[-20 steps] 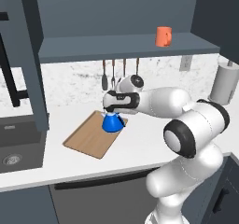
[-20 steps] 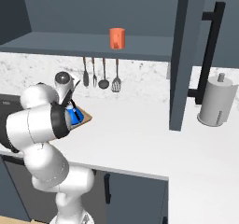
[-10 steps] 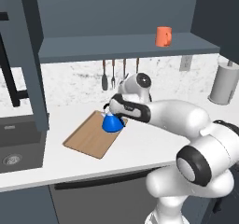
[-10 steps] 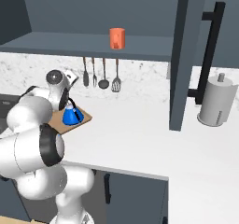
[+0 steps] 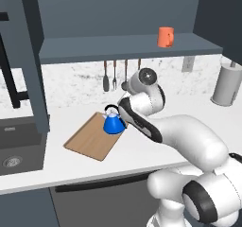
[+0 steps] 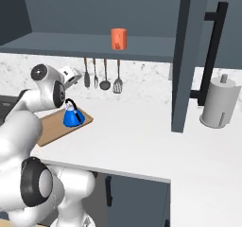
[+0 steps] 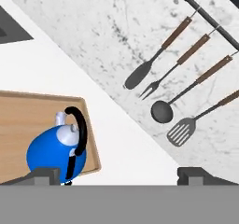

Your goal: Pick the kettle from the counter and place it on the tray. Then pick the mug from the cabinet and place it on the tray. Then close the cabinet doors.

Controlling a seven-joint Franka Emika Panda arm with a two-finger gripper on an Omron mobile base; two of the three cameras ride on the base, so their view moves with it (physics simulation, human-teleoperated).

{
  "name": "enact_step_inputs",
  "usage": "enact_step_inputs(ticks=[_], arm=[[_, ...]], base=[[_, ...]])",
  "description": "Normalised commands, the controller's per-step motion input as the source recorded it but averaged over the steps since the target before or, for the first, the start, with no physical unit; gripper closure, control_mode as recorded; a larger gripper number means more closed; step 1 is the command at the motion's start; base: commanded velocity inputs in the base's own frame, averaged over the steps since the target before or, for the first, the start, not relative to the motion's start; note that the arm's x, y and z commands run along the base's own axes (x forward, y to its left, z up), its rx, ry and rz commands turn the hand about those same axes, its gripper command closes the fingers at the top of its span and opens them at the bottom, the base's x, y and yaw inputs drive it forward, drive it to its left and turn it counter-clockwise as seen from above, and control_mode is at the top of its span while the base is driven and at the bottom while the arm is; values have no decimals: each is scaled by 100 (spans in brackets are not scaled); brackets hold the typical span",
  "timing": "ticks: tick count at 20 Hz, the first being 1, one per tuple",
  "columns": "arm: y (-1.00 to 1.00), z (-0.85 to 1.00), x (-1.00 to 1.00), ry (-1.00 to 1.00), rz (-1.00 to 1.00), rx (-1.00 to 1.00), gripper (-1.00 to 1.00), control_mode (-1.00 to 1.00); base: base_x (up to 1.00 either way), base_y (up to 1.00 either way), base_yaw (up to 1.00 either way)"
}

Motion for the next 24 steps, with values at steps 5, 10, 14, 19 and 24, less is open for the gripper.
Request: enact_step_inputs(ticks=[5, 10, 14, 19, 24], arm=[[-55, 60, -33, 4, -26, 8, -100, -100], [-82, 24, -36, -1, -27, 20, -100, -100], [-79, 32, -33, -5, -22, 31, -100, -100], [-61, 73, -13, 0, -16, 23, -100, -100], [-35, 68, -2, -5, -8, 17, -100, -100]], base=[[0, 0, 0], [0, 0, 0], [0, 0, 0], [0, 0, 0], [0, 0, 0]])
